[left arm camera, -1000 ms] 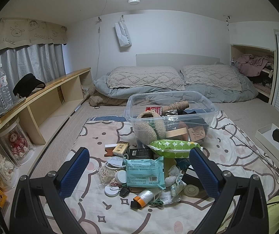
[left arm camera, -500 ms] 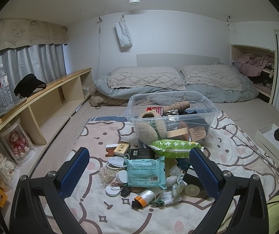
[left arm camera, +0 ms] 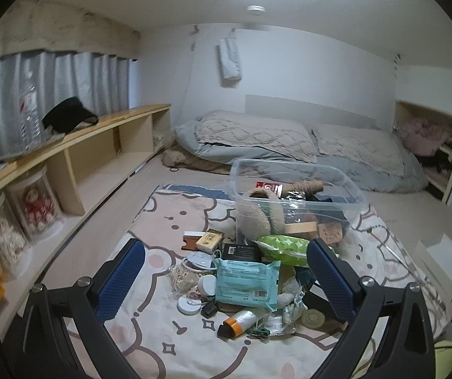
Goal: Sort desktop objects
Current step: 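Move both tools toward the cluttered items on the bedsheet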
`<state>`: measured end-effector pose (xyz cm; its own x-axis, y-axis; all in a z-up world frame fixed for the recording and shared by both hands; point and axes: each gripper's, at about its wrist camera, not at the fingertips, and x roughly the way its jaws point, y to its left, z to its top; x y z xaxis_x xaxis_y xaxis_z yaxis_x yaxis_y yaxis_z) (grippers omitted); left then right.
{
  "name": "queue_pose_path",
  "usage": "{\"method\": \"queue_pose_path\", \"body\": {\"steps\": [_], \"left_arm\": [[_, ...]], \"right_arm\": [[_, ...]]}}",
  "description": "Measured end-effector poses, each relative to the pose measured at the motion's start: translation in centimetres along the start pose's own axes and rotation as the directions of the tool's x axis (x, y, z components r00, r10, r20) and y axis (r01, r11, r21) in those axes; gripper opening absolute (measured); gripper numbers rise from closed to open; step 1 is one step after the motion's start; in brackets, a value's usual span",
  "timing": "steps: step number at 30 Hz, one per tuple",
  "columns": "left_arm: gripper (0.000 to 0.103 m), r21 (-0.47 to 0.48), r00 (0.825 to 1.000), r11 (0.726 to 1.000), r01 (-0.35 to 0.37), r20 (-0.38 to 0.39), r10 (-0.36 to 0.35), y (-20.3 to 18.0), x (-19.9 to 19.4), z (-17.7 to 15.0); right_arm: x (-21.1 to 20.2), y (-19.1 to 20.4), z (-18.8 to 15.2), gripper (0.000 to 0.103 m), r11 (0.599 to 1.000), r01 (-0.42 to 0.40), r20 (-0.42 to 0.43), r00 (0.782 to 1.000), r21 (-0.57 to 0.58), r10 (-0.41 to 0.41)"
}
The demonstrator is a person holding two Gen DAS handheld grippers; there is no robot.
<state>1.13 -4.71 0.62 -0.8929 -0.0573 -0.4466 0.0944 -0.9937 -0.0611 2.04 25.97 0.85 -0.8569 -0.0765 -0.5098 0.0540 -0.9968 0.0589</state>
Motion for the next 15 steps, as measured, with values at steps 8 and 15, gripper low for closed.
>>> {"method": "queue_pose_path", "body": {"steps": [8,15], "left_arm": [[0.103,-0.057,0.999,0.998,-0.025,0.029,0.027,2.2,-0.8,0.2],[0.103,-0.109,0.996,0.991,-0.082,0.026,0.085,5.2,-0.3,0.1]], "right_arm": [[-0.5,-2.0,-0.1,0.103,0.995,-0.011,0.004,1.000,0.103,0.011],[-0.9,-4.6,-0.5,0.103,0.973,-0.038,0.019,0.999,0.226,0.034]]}}
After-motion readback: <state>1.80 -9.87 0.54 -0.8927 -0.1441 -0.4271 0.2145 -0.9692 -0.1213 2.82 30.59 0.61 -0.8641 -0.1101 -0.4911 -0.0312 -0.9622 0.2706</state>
